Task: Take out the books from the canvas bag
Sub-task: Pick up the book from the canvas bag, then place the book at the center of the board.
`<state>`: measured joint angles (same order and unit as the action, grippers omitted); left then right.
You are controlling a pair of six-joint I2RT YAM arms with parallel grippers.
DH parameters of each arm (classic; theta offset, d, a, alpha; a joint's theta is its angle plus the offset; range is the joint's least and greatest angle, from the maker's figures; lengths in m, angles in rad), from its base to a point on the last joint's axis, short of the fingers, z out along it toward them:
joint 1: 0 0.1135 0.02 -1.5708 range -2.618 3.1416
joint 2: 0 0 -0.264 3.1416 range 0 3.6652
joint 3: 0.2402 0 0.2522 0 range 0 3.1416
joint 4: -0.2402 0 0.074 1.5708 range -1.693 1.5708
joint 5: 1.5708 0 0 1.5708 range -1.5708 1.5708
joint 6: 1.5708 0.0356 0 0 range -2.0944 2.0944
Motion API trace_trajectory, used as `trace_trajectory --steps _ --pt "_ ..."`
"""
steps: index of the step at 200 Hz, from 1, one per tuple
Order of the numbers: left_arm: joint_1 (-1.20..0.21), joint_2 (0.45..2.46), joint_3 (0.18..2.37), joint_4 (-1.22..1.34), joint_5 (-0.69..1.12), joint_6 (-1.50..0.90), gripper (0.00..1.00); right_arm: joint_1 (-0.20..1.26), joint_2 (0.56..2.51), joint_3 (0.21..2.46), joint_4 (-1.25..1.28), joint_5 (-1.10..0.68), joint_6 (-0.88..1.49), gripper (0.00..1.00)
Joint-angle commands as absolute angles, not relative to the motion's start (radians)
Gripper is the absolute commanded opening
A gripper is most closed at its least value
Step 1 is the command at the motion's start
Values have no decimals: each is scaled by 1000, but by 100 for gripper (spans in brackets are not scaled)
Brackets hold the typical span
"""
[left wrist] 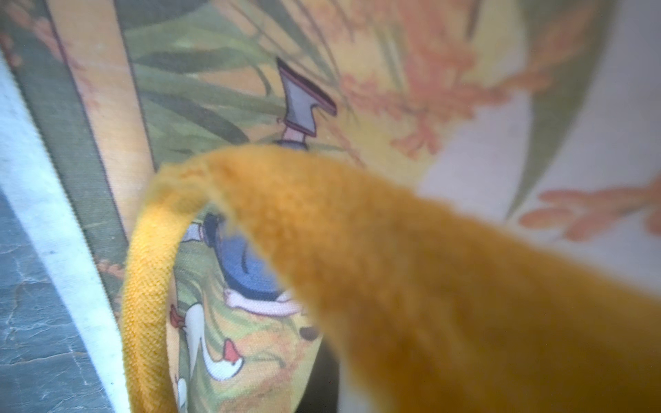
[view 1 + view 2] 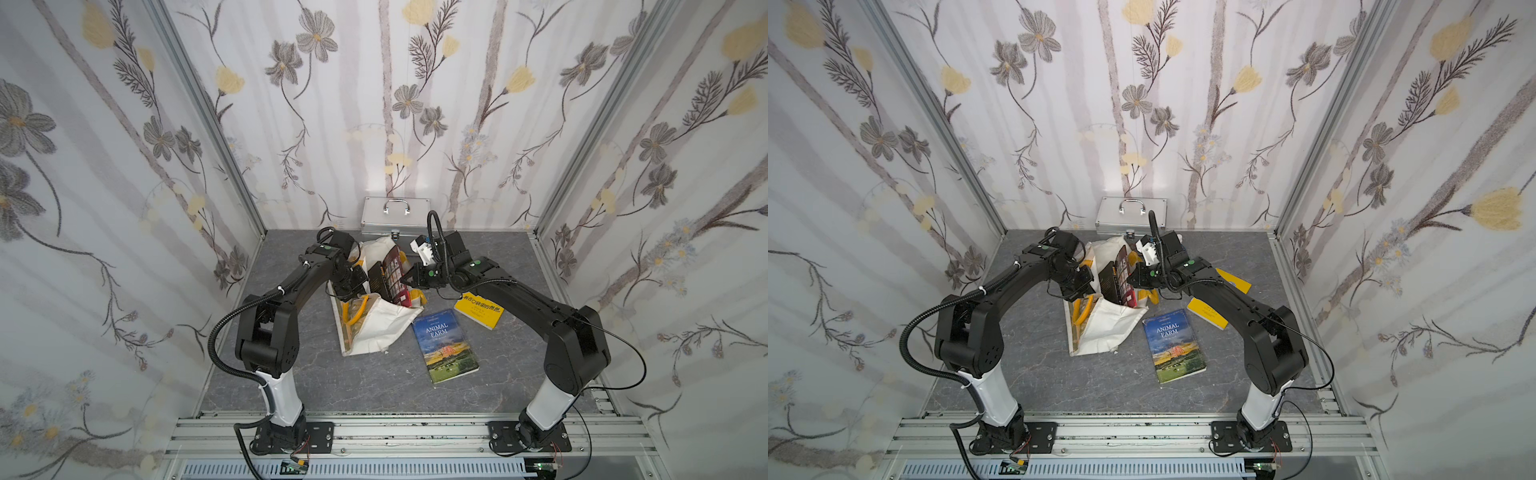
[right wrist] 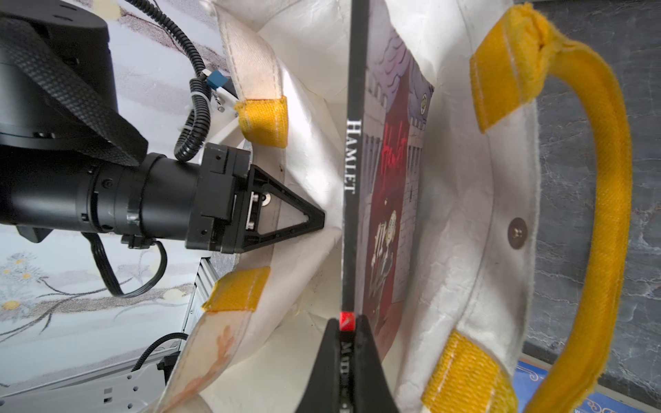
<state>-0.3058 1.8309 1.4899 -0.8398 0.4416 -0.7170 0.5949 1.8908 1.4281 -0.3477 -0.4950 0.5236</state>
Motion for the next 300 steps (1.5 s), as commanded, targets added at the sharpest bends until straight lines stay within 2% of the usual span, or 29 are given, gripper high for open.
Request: trace_trajectory --steps 1,105,147,185,242,270,300 --pt "-305 1823 1487 -821 421 -739 0 592 1884 1442 -369 -520 521 0" --pt "-335 1743 1482 -917 247 -632 0 460 1689 1490 -500 -546 543 0" --pt "-332 1700 1472 -912 260 -602 0 390 1620 1560 -654 -462 522 0" --pt "-331 1683 1505 -853 398 -534 0 298 1607 1573 -779 -181 472 0" --pt "-326 1671 1558 -818 426 -570 0 174 1867 1762 -1059 317 508 0" --pt "-325 1679 1578 -844 432 -565 0 129 1909 1761 -1133 440 501 0" --pt "-322 1691 1580 -830 444 -572 0 153 1967 1694 -1244 539 481 0"
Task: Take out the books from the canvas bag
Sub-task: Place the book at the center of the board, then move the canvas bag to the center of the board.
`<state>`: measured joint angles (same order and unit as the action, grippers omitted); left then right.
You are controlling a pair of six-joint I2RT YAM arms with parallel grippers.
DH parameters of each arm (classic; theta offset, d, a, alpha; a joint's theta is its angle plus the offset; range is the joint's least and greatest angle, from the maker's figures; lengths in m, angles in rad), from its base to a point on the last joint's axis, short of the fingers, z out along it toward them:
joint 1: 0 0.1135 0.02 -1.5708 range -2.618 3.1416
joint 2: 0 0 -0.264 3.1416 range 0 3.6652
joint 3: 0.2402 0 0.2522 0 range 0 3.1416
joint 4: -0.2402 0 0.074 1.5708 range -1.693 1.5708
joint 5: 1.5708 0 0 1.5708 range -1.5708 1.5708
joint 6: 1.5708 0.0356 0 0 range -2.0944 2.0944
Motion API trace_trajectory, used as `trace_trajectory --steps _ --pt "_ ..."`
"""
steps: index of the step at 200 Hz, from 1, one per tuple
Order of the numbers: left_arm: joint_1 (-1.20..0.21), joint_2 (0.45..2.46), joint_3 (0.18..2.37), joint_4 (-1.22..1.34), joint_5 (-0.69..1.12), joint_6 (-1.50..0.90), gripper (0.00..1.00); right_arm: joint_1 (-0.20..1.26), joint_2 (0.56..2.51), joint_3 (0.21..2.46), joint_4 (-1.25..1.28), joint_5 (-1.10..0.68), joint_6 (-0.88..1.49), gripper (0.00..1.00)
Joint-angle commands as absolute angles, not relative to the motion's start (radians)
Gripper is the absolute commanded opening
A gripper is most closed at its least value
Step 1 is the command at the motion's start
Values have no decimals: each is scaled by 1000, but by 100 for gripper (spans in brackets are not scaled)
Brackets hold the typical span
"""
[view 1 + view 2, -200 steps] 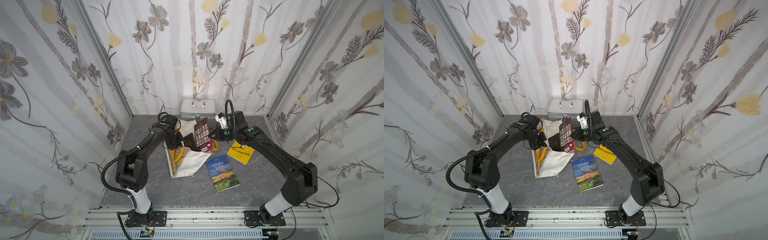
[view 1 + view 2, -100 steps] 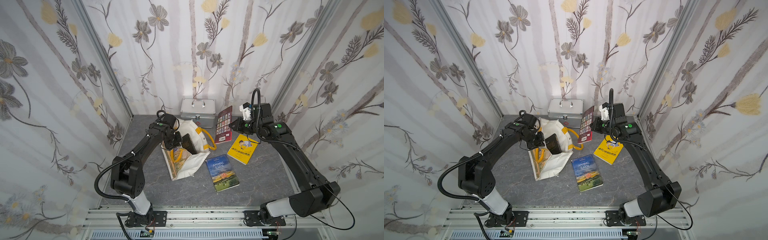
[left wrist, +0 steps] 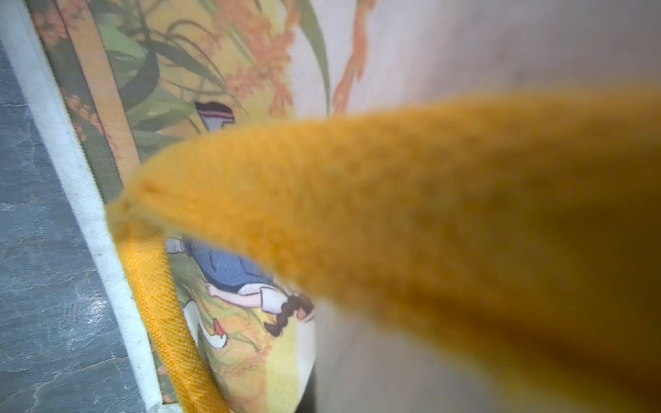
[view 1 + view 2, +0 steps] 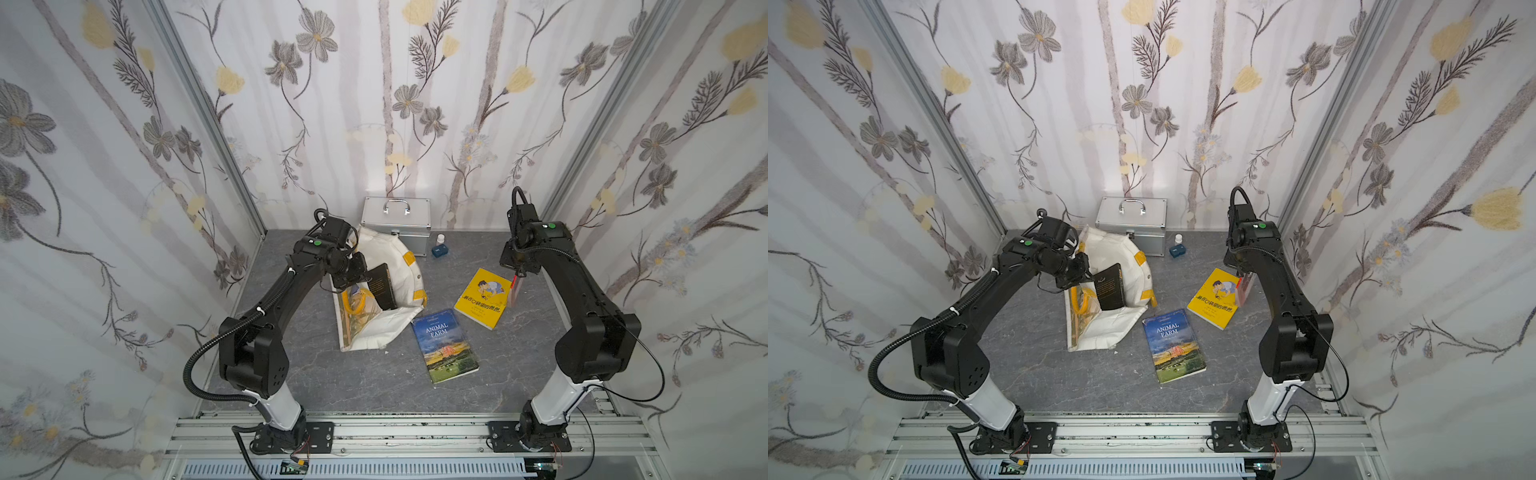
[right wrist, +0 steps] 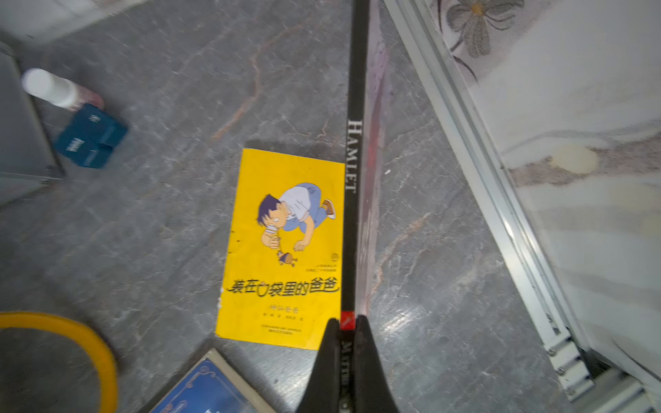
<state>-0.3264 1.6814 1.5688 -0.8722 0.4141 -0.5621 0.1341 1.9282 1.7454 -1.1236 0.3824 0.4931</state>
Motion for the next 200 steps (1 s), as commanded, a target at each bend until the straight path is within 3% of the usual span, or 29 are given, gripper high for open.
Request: trace_trajectory --steps 1,47,54,61,70,77,88,112,136,200 --pt "-322 1692 1581 -829 445 -572 0 155 1969 1688 -1246 543 479 0" --pt "-322 1767 1634 -780 505 -620 0 216 2056 1495 -1234 525 435 0" --pt "-322 1776 1646 -781 507 -621 0 218 2063 1481 -1229 496 432 15" --pt "-322 1786 1657 -786 508 -620 0 217 2064 1472 -1221 473 431 42" --pt "-322 1794 1667 -790 507 -620 0 216 2051 1472 -1201 439 432 65" --pt "-322 1798 1669 -791 504 -621 0 217 2027 1484 -1178 393 435 76" --pt "-326 1802 1667 -789 497 -623 0 221 1978 1513 -1119 303 443 82" --pt "-328 1804 1662 -789 474 -633 0 279 1877 1610 -966 99 495 88" --pt "-329 1807 1654 -784 451 -649 0 360 1904 1752 -889 -66 534 87" --pt "-334 1835 1629 -791 435 -703 0 521 2042 1943 -777 -147 561 84"
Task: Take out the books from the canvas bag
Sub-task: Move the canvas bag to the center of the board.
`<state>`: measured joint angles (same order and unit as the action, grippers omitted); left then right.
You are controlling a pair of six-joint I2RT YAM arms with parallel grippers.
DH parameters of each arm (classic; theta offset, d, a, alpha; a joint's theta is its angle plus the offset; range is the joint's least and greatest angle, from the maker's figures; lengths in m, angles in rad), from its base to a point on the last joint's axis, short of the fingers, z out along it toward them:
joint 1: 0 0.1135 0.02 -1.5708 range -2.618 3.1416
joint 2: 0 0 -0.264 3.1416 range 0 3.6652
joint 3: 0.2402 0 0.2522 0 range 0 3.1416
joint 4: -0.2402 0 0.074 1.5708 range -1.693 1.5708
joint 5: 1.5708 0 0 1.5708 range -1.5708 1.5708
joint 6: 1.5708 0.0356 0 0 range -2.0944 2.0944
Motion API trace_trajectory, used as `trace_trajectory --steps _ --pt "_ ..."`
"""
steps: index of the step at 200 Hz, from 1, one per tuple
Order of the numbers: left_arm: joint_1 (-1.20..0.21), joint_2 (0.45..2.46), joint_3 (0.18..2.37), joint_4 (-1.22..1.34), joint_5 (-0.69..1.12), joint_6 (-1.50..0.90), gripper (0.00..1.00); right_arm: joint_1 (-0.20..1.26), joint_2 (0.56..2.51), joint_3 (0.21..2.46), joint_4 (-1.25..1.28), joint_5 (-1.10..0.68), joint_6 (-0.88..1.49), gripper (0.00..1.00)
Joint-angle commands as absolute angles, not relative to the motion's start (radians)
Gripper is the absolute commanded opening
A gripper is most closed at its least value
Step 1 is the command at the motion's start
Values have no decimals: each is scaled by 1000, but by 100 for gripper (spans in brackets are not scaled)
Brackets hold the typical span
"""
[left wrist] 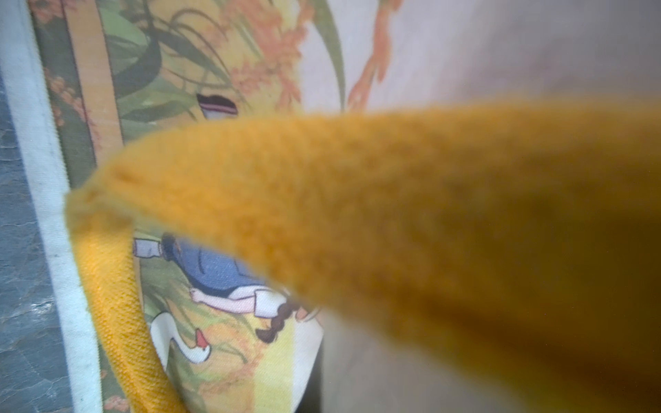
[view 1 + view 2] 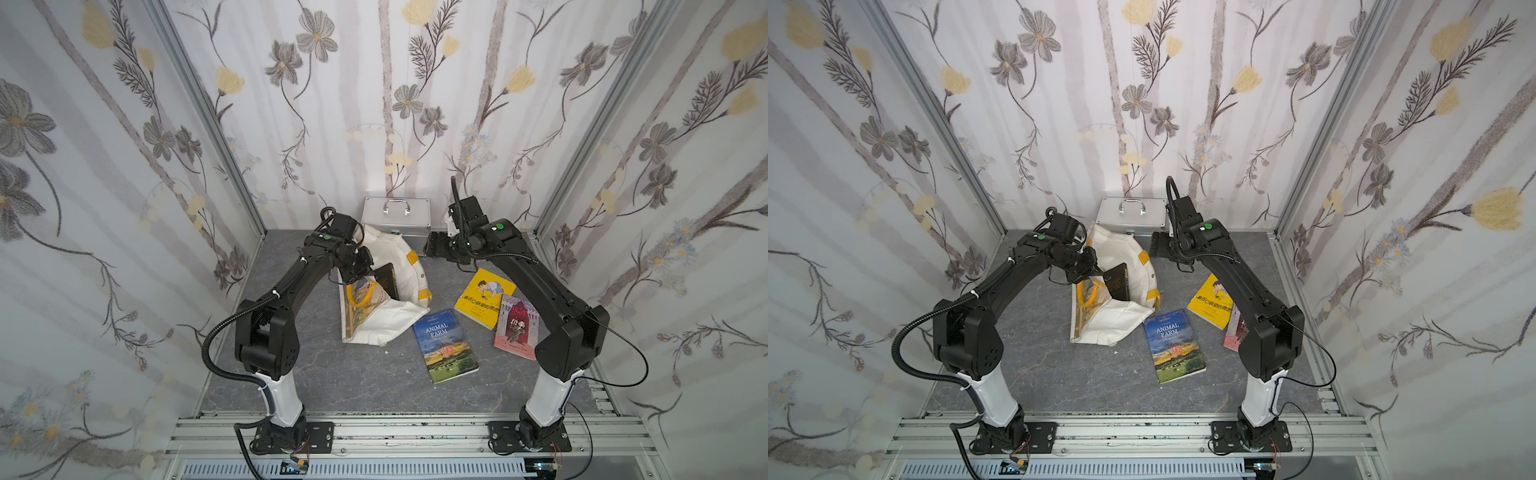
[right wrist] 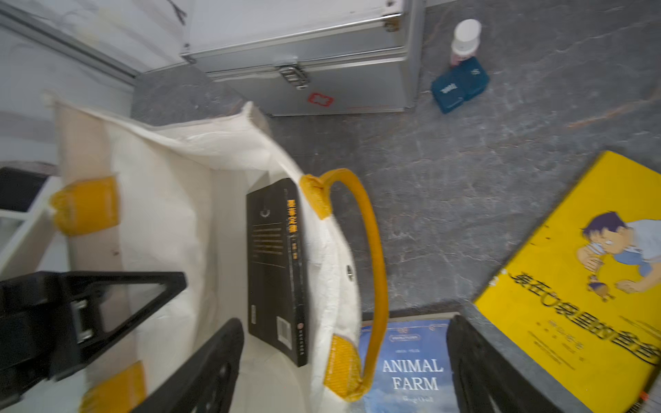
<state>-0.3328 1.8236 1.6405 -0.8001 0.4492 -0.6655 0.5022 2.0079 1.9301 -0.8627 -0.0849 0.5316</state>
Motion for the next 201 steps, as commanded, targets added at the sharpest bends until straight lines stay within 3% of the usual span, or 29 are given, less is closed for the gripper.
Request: trace_trajectory --steps 1,56,110,153,201 --pt "-333 1836 1628 -792 435 -705 0 522 2043 1942 -775 -149 562 84" --pt "-327 1822 1602 -820 412 -730 0 531 2049 1890 -735 -107 579 84" --pt "-327 1808 1596 -832 402 -709 0 258 1878 1392 -494 -162 706 83" --pt "-327 1786 1559 -807 403 -710 0 156 1924 1346 -414 -270 625 80" --pt "-329 1772 1540 -777 404 -707 0 99 1928 1231 -311 -317 717 79"
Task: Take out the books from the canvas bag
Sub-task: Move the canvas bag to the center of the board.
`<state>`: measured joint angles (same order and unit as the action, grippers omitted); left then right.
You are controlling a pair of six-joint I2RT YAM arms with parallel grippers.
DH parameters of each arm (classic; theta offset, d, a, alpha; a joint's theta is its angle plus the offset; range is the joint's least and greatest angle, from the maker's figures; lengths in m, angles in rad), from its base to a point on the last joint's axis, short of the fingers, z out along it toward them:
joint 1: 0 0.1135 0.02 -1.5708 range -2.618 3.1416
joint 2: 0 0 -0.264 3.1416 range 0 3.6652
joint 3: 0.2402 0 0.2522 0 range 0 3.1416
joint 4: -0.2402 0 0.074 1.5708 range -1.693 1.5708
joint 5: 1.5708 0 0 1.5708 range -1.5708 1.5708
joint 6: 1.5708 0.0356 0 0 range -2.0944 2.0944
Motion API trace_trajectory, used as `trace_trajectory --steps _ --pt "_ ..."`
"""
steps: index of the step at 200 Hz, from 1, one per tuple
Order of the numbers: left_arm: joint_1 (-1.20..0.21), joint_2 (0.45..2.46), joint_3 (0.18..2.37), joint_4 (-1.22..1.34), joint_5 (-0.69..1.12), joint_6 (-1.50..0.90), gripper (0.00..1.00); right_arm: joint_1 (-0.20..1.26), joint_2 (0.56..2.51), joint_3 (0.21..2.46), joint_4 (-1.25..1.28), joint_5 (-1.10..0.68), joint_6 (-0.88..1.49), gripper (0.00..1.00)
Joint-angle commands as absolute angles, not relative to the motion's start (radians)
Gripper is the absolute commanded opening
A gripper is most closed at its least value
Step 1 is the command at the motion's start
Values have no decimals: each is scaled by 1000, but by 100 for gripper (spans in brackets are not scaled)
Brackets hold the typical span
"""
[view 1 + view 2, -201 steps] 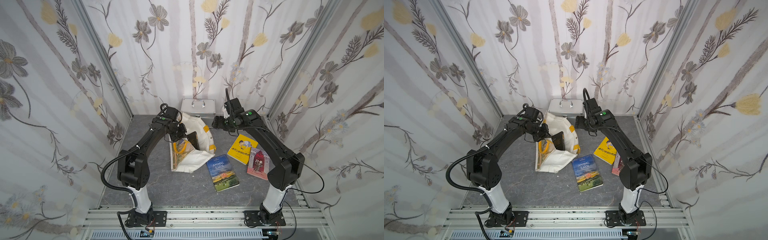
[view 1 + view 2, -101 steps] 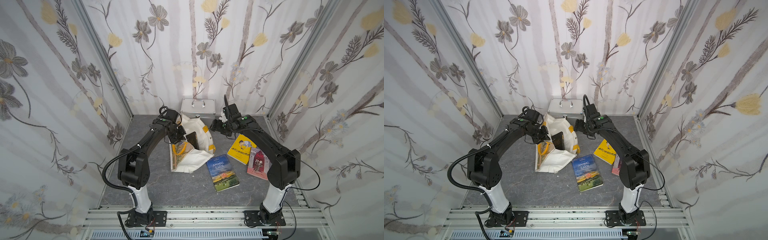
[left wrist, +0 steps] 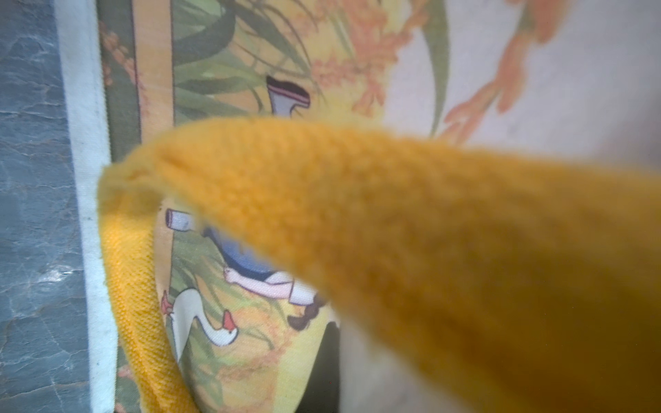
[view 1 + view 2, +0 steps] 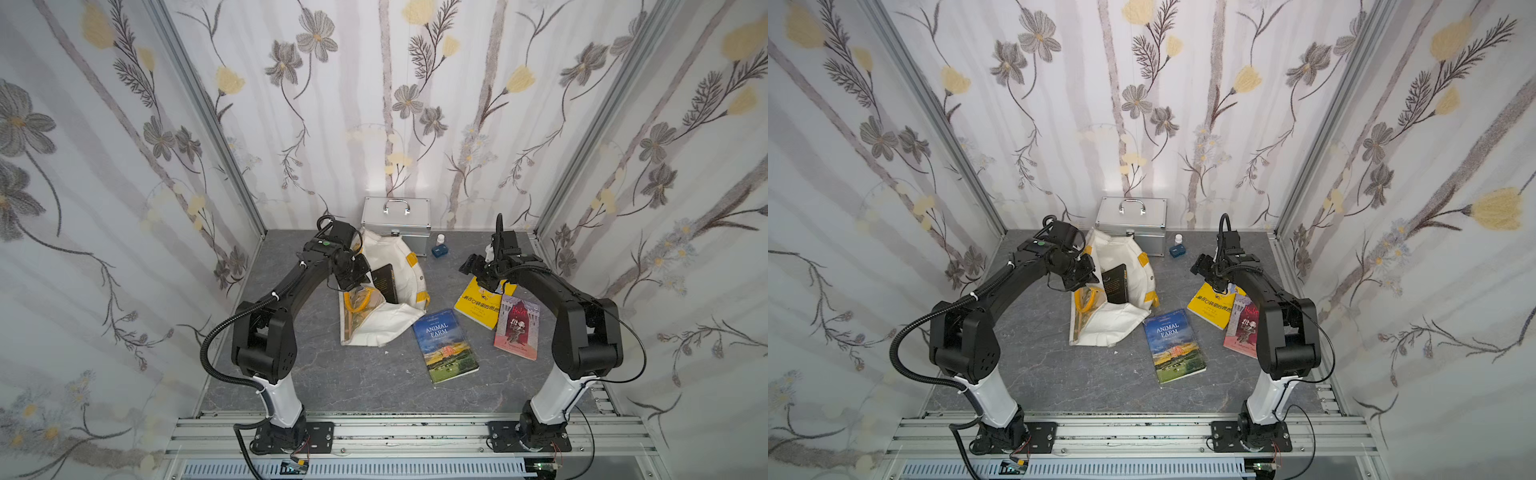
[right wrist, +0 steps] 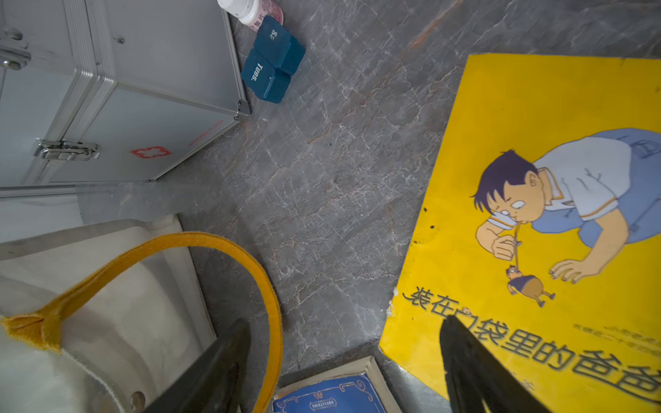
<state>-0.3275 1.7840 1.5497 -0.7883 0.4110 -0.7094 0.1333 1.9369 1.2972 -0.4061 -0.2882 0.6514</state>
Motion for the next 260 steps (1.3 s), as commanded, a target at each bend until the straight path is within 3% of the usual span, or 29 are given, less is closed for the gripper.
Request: trace_trajectory --steps 1,94,170,224,260 --pt "-328 1772 1539 -776 405 -707 0 96 1927 1225 -309 -316 720 79" --pt "-328 1685 1379 -606 408 -768 0 -137 1758 932 -319 -168 773 81" --pt "-329 1640 1312 -524 420 -796 0 -316 1695 837 -387 -20 759 84" --pt "-336 1620 1332 -522 420 -775 0 -272 1480 871 -376 -31 723 77" --pt "-344 1628 1316 -514 424 -779 0 -145 1570 889 -325 -90 729 74"
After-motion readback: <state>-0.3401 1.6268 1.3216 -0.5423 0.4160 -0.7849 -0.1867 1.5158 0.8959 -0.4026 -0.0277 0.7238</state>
